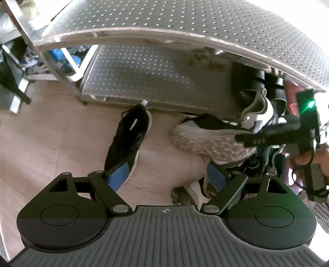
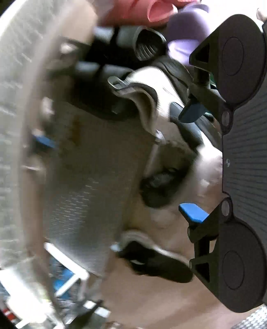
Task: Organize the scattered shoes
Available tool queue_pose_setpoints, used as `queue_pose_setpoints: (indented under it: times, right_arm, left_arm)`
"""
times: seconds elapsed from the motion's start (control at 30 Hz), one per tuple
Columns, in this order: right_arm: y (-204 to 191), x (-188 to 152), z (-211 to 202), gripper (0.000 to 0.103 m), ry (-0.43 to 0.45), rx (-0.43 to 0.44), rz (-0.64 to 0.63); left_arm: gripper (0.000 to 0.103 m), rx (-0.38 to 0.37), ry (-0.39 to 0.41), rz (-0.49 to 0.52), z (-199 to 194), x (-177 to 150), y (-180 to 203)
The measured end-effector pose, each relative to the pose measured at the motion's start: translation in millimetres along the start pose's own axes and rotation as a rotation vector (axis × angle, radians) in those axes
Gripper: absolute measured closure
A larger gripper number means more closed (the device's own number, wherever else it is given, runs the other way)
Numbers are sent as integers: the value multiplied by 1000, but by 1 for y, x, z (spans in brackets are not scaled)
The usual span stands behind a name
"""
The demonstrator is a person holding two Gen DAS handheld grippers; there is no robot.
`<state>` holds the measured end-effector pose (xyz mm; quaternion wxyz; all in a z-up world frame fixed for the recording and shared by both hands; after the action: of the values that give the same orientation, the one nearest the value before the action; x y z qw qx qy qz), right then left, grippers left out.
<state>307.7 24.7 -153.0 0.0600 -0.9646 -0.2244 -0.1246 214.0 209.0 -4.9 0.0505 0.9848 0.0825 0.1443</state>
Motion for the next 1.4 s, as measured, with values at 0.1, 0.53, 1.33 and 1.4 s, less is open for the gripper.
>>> queue_pose_setpoints:
  times: [0.1, 0.53, 1.33, 1.4]
  right_arm:
    - [-23, -9, 20, 16, -24, -42, -163]
    - [-138, -30, -40, 66, 333, -275, -411]
    - [-67, -34, 11, 60, -18, 86, 315]
    - [-70, -16, 19, 60, -17, 82, 332]
  left_arm:
    - [16, 9, 2, -15, 1, 0, -4]
    - [16, 45, 73, -115, -17, 3, -34]
    - [16, 132, -55, 102, 13, -18, -19]
    - [16, 144, -51, 69, 13, -13, -25]
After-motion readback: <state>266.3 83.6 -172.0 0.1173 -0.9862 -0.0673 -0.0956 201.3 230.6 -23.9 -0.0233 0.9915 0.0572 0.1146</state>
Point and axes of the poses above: each gripper's, at about its wrist camera, not at the fingertips, and z roughly the way its jaws point, y to its right, x to its top, the point moved 2 cm from there along z, roughly the way its jaws point, and after that the axes turned 5 degrees about -x, right-handed, at the moved point
